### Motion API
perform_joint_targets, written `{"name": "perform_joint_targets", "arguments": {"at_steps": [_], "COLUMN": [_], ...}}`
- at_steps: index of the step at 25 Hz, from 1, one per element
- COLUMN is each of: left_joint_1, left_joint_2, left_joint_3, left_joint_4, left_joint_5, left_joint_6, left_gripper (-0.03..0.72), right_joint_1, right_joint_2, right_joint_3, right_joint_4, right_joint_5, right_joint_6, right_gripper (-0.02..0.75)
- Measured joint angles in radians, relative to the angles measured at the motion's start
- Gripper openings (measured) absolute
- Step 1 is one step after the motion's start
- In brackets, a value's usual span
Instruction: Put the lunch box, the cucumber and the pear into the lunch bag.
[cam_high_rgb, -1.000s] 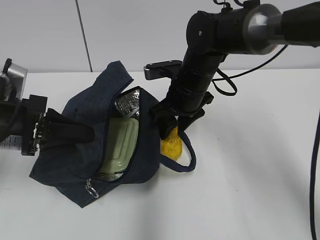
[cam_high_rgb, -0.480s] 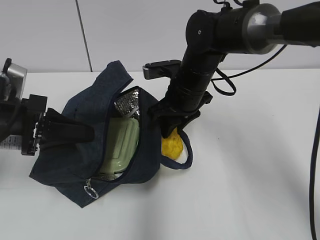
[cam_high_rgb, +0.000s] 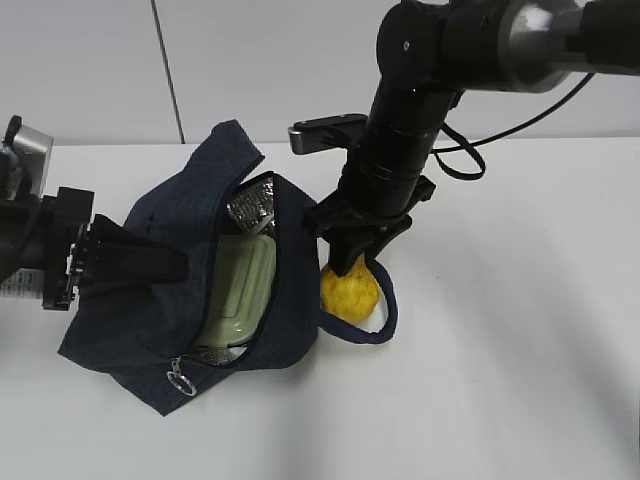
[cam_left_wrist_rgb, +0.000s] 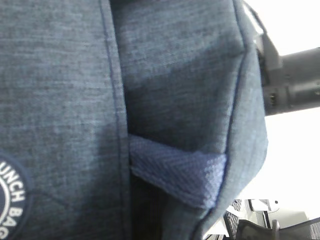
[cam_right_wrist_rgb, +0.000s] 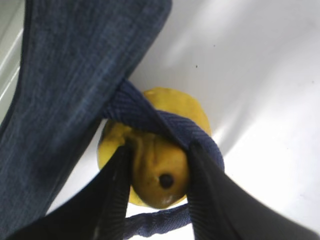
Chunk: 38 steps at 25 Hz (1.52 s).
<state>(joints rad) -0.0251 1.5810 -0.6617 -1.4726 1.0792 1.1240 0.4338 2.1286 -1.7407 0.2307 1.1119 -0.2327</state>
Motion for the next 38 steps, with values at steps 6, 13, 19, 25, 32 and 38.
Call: {"name": "perform_joint_targets", "arguments": {"at_steps": [6,13,19,25,32,38], "left_joint_1": [0.0,0.0,0.0,0.0,0.0,0.0], "left_joint_2": [0.0,0.0,0.0,0.0,0.0,0.0], "left_joint_3": [0.0,0.0,0.0,0.0,0.0,0.0], "left_joint_4": [-0.003,-0.003,-0.003,-0.004,-0.005,-0.005], "left_joint_5": [0.0,0.0,0.0,-0.002,-0.004,-0.004], "left_joint_6": [0.0,0.0,0.0,0.0,0.0,0.0], "left_gripper": [0.001,0.001,0.001,0.001,0.001,0.001], "right_joint_1": [0.0,0.0,0.0,0.0,0.0,0.0], "right_joint_2": [-0.039,-0.074,-0.08,-0.117,-0.151,-0.169], "right_joint_3": [0.0,0.0,0.0,0.0,0.0,0.0], "right_joint_4": [0.0,0.006,0.071,0.081,0.082,0.092], "right_joint_5": [0.021,0.048,0.059,0.063,0.094,0.111], "right_joint_6": [0.0,-0.006,-0.036,-0.052,-0.055,-0.057], "right_gripper": [0.267,0.266,0.266,0.266,0.264,0.263]}}
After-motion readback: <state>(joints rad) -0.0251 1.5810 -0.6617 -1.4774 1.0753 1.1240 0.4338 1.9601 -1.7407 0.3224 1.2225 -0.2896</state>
